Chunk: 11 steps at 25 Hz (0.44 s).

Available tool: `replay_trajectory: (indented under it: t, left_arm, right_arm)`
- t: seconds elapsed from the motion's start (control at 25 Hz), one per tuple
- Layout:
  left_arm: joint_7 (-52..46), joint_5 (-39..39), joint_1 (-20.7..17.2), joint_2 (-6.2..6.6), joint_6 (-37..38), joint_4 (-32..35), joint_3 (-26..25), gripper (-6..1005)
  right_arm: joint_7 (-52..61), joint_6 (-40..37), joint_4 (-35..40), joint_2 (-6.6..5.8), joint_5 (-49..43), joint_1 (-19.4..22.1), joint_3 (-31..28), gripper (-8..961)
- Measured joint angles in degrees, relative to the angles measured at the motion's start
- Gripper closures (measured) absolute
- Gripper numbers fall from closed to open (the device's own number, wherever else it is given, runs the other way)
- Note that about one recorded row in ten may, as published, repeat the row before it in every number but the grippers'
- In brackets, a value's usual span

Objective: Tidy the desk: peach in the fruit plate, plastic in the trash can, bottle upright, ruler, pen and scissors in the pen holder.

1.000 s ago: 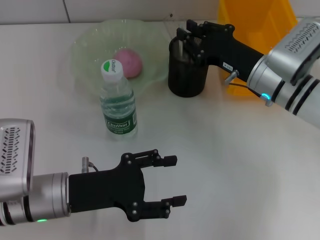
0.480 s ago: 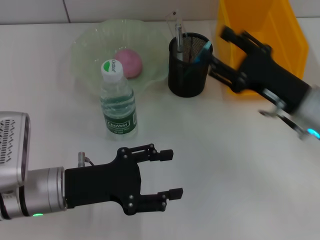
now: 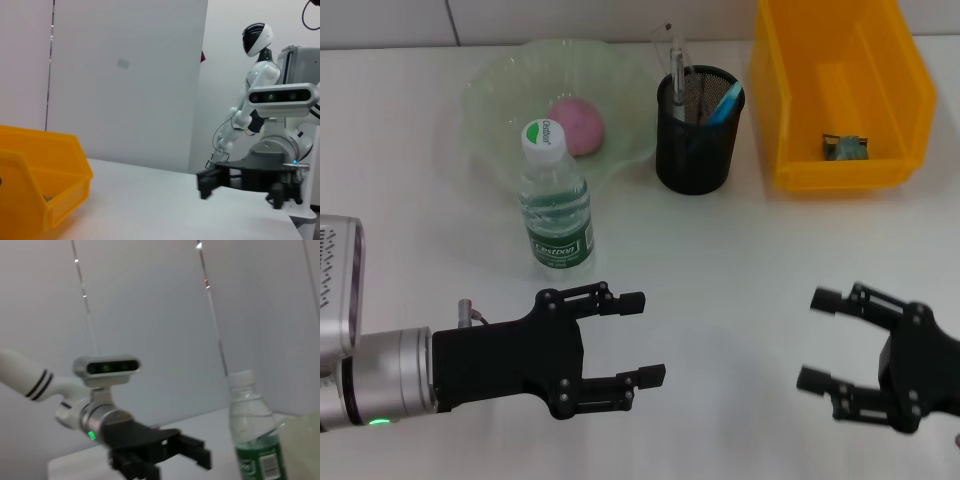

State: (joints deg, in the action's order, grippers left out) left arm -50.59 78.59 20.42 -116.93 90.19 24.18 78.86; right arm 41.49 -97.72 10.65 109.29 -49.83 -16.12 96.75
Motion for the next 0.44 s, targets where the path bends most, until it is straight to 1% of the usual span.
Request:
replay_trajectory:
  t: [0.12,0.44]
  left_arm:
    - [-0.01,0.00,0.04,-0.08,-0.17,-0.01,0.01,250]
    - [0.15,-0.01,-0.51,-0.40,-0.20,0.17,0.07,250]
  right_arm:
    - [0.01,-0.53,-0.76,-0.01,-1.68,0.08,-0.20,121]
    - [0.01,0.34,-0.65,0.29,-1.65,0.30,-0.20,118]
